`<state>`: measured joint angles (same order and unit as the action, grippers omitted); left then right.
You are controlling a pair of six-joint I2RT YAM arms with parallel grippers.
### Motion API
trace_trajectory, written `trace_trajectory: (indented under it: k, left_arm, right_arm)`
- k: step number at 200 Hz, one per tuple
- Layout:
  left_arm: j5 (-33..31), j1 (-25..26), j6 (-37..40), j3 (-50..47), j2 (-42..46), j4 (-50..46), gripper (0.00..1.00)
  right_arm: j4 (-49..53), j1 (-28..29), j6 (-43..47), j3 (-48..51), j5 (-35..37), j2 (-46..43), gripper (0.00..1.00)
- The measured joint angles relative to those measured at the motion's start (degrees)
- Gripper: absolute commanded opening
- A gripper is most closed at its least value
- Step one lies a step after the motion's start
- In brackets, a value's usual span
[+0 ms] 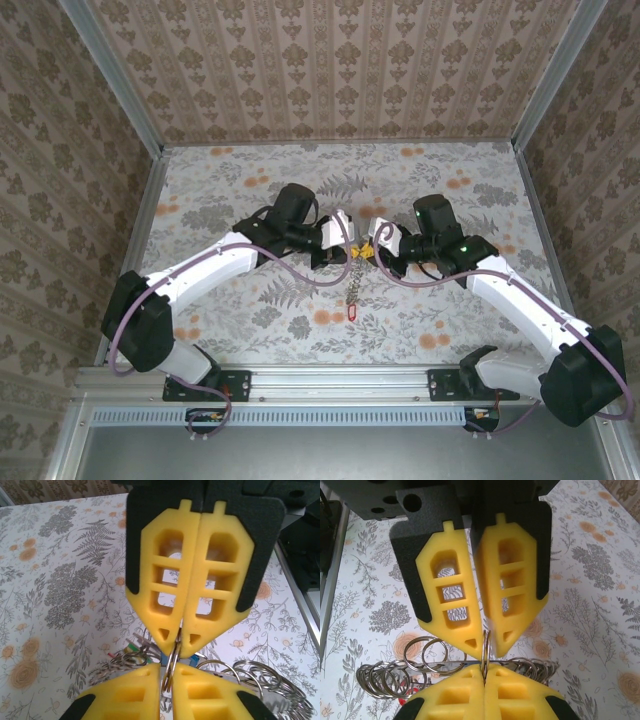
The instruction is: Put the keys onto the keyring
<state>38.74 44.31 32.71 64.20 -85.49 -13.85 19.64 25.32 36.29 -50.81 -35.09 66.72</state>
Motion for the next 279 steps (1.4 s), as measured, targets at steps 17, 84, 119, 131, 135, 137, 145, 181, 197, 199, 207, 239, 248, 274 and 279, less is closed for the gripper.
trace_trajectory:
  k: [17,84,119,131,135,137,145,181,197,199,207,239,248,274,279]
  left_arm:
    - [-0.1,0.2,0.4,0.4,0.0,-1.3,0.0]
    - [3.0,-0.4,-0.1,1.1,0.0,-1.4,0.0]
    - [8.6,-1.5,-2.4,0.1,0.0,1.9,0.0]
    - [10.1,-1.7,-3.4,-0.7,0.1,3.4,0.0]
    - [10.4,-1.9,-3.7,-0.9,0.1,3.8,0.0]
    - [10.5,-1.9,-3.8,-1.0,0.2,4.0,0.0]
    - [11.2,-2.2,-4.5,-1.6,0.2,4.7,0.0]
    - [12.8,-3.1,-6.9,-3.5,0.8,7.9,0.0]
    - [13.3,-3.6,-7.7,-4.2,1.4,9.2,0.0]
    - [13.4,-3.7,-7.7,-4.3,1.6,9.3,0.0]
    - [13.6,-3.9,-8.1,-4.4,1.8,10.0,0.0]
    - [14.1,-4.3,-8.8,-4.6,2.2,10.9,0.0]
    - [14.3,-4.3,-8.8,-4.6,2.2,10.9,0.0]
    - [14.6,-4.3,-9.1,-4.6,2.2,11.0,0.0]
    - [14.7,-4.3,-9.2,-4.6,2.2,11.0,0.0]
  right_arm:
    - [0.4,0.2,0.2,-0.1,0.6,0.0,0.0]
    - [0.7,0.5,-1.3,-0.9,0.8,-1.1,0.13]
    - [-3.6,-0.4,-3.1,-0.5,-4.2,-2.4,0.13]
    - [-3.7,-0.5,-3.1,-0.5,-5.0,-2.1,0.11]
    - [-3.7,-0.6,-3.1,-0.5,-5.4,-2.0,0.11]
    - [-3.7,-0.6,-3.1,-0.5,-5.6,-1.9,0.11]
    - [-3.8,-0.7,-3.1,-0.5,-6.1,-1.6,0.12]
    - [-3.8,-0.8,-3.1,-0.5,-6.3,-1.1,0.14]
    - [-3.8,-1.0,-3.0,-0.5,-5.9,-1.1,0.15]
    - [-3.8,-1.1,-3.0,-0.5,-5.8,-1.1,0.15]
    - [-3.8,-1.2,-3.0,-0.5,-5.6,-1.1,0.15]
    - [-4.0,-1.4,-2.9,-0.5,-5.9,-1.1,0.13]
    - [-4.1,-1.4,-3.1,-0.5,-6.3,-1.1,0.14]
    - [-5.1,-1.6,-4.0,-0.5,-7.5,-1.0,0.14]
    - [-5.2,-1.6,-4.2,-0.5,-7.7,-1.0,0.14]
